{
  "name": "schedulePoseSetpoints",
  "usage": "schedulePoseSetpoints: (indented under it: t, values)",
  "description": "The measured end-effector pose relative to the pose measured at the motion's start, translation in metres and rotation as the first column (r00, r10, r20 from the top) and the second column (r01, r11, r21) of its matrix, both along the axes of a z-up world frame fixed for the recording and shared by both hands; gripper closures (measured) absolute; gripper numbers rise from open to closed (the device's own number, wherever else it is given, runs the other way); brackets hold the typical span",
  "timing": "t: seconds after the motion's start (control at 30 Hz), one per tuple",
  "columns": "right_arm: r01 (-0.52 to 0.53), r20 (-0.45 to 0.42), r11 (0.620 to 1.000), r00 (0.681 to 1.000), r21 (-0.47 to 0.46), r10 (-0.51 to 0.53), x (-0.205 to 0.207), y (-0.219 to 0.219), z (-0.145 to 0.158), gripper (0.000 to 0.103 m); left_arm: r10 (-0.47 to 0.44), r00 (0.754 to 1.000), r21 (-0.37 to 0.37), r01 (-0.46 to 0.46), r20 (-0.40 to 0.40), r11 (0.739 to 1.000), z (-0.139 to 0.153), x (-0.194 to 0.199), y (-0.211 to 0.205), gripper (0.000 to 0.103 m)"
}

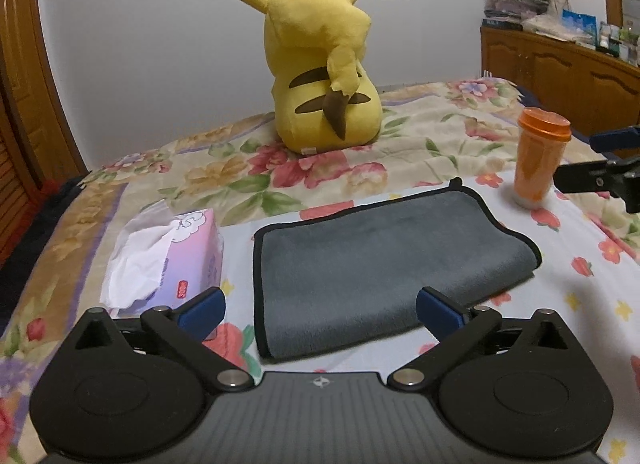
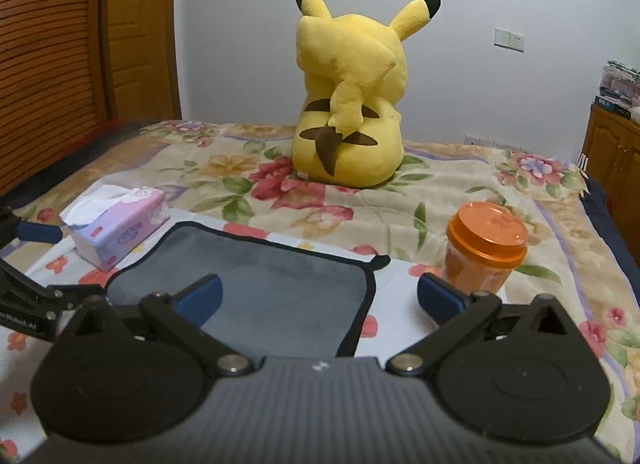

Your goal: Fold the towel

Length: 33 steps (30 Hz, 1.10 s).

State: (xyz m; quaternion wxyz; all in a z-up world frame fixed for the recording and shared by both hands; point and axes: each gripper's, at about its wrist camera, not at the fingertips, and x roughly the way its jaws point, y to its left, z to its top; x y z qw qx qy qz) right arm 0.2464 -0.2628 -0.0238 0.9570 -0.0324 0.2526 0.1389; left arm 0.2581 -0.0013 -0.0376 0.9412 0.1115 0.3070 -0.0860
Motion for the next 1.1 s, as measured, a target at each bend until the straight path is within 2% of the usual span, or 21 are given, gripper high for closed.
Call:
schedulePoseSetpoints:
  t: [0.37,0.8,1.1]
  values:
    - [-0.013,0.003,1.000,1.000,0.012,0.013,-0.029,0.004,0.022,0.000,0.010,1.000,0.009,-0.010,-0.004,1.000,0.023,-0.034,-0.005,0.000]
    - [-0.015,0.058,1.000,0.998,0.023,0.014,-0.082,-0.003,0.074,0.000,-0.003,0.998,0.011,0.002,0.060,1.000,0.081,-0.088,-0.014,0.000]
    - [-0.010,0.062,0.999,0.998,0.050,0.007,-0.112,-0.004,0.080,0.000,0.026,0.997,-0.002,-0.026,0.075,1.000,0.093,-0.124,-0.017,0.000]
